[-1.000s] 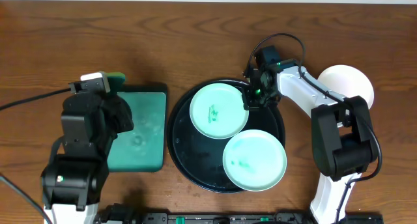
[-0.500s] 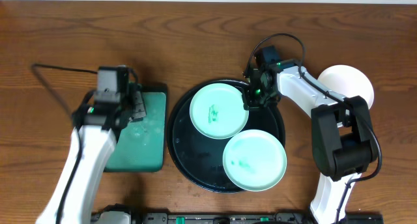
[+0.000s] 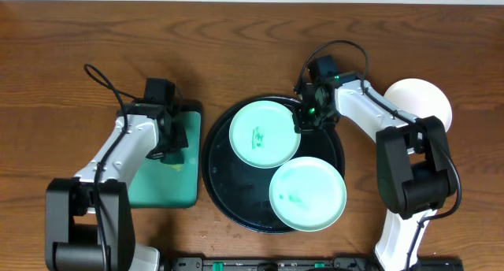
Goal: Clean dirty plates on tray and stack at the side
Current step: 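Dip left gripper into the water tray and grasp the sponge, then scrub the upper pale green plate with the sponge in left gripper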
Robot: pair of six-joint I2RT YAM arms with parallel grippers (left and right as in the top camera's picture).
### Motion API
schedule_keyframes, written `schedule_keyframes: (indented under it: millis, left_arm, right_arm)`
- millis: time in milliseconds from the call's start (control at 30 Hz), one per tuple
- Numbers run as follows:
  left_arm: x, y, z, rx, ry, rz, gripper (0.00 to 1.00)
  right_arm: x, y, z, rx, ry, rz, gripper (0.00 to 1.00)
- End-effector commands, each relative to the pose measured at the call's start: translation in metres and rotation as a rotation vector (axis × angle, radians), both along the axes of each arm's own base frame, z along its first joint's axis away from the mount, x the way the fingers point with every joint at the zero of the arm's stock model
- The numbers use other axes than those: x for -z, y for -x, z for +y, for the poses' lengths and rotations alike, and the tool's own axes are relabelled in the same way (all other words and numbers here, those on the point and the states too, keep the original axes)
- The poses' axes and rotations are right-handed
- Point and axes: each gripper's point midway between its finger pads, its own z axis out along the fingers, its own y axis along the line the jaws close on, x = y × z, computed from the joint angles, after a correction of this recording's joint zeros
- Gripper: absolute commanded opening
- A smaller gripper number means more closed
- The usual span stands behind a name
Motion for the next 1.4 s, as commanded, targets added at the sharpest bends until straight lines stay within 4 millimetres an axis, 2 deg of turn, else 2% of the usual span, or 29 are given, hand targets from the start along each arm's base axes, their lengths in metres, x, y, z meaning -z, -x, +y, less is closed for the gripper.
schedule_keyframes:
  millis: [0,133,267,400,467,533,700,767,900,1033,1167,1233,1367]
  left_arm:
    - [-0.023,-0.005,-0.013,0.003,0.070,-0.074,0.07]
    - [-0.060,-0.009,-0.024,0.035,0.096,-0.200,0.07]
    - [-0.100,-0.009,-0.059,0.132,0.180,-0.336,0.07]
    - [-0.108,-0.007,-0.098,0.202,0.271,-0.358,0.07]
    - [-0.102,-0.005,-0.121,0.237,0.320,-0.339,0.07]
    - [-0.089,-0.005,-0.147,0.275,0.373,-0.299,0.07]
    - [-0.052,0.001,-0.194,0.314,0.475,-0.187,0.07]
    - [-0.036,0.002,-0.206,0.304,0.486,-0.152,0.07]
    - [-0.008,-0.004,-0.217,0.257,0.489,-0.116,0.07]
    - [0.023,-0.013,-0.207,0.081,0.436,-0.081,0.07]
    - [0.052,-0.006,-0.199,-0.168,0.416,0.019,0.07]
    - [0.057,-0.001,-0.204,-0.217,0.447,0.065,0.07]
    - [0.053,-0.005,-0.234,-0.163,0.607,0.097,0.07]
  right_arm:
    - [0.005,0.004,0.001,0.004,0.002,0.025,0.01]
    - [0.005,0.004,0.001,0.004,0.002,0.024,0.01]
    - [0.005,0.004,0.001,0.004,0.002,0.023,0.01]
    - [0.005,0.003,0.002,0.004,0.000,0.018,0.01]
    - [0.005,0.003,0.002,0.005,0.000,0.018,0.01]
    - [0.005,0.003,0.002,0.004,0.000,0.018,0.01]
    - [0.005,0.003,0.002,0.004,0.000,0.018,0.01]
    - [0.005,0.003,0.002,0.004,0.000,0.018,0.01]
    - [0.005,0.003,0.002,0.004,0.000,0.018,0.01]
    - [0.005,0.003,0.002,0.005,0.000,0.018,0.01]
    - [0.005,0.003,0.002,0.004,0.001,0.021,0.01]
    - [0.005,0.004,0.002,0.004,0.001,0.022,0.01]
    - [0.005,0.005,0.001,0.004,0.002,0.025,0.01]
